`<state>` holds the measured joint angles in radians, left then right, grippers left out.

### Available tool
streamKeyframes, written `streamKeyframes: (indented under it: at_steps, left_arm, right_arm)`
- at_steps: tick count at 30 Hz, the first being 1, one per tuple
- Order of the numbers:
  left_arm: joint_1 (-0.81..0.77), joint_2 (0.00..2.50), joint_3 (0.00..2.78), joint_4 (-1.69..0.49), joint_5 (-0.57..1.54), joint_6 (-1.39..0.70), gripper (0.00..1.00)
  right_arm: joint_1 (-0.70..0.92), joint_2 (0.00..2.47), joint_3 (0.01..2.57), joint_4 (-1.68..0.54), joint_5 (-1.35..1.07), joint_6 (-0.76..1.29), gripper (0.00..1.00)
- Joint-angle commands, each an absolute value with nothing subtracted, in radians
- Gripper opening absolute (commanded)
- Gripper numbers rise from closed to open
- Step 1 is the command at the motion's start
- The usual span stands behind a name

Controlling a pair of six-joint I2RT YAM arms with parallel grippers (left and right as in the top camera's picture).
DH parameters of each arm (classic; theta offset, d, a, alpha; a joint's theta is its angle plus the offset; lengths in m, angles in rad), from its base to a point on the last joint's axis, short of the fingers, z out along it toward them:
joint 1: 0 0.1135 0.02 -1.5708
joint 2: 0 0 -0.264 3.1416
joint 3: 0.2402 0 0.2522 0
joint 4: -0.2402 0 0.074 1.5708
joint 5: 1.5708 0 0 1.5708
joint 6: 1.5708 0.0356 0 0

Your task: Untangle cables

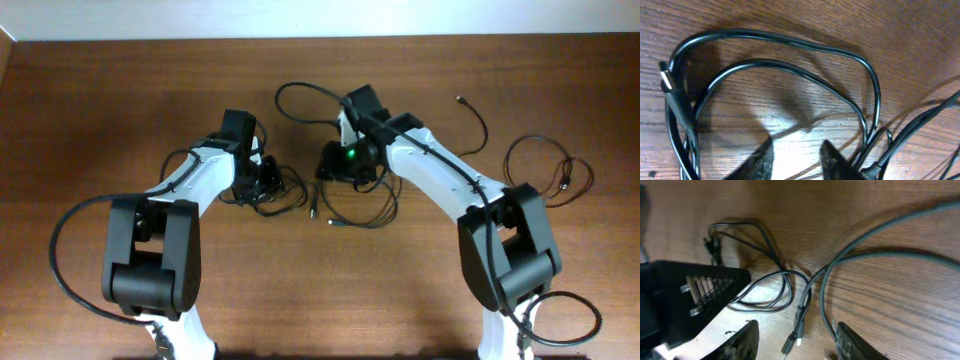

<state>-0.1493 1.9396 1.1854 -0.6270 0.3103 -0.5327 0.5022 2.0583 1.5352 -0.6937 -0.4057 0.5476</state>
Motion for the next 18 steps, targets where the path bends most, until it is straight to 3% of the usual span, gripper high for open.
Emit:
streamKeyframes:
  at_steps: [1, 6, 10, 13, 17, 18]
  left_arm:
    - [-0.149, 1.993, 1.165, -0.63, 0.295, -0.521, 0.25]
    - [-0.149, 1.995, 1.159, -0.632, 0.292, -0.467, 0.15]
    - [-0.149, 1.995, 1.158, -0.632, 0.291, -0.454, 0.15]
    - [-0.149, 1.995, 1.158, -0.632, 0.262, -0.454, 0.15]
    - [-0.149, 1.995, 1.158, -0.63, 0.262, -0.454, 0.15]
    - [-0.149, 1.995, 1.158, -0.631, 0.262, -0.454, 0.15]
  right_arm:
    - [0.554, 2.119, 1.547, -0.668, -0.261, 0.668, 0.51]
    - [0.633, 2.179, 1.547, -0.626, 0.047, 0.871, 0.52]
    - [0.648, 2.209, 1.547, -0.579, 0.069, 0.917, 0.51]
    - [0.649, 2.225, 1.547, -0.595, 0.077, 0.926, 0.31]
    - [0.65, 2.232, 1.547, -0.652, 0.091, 0.925, 0.25]
    - [0.649, 2.232, 1.547, -0.668, 0.091, 0.924, 0.11]
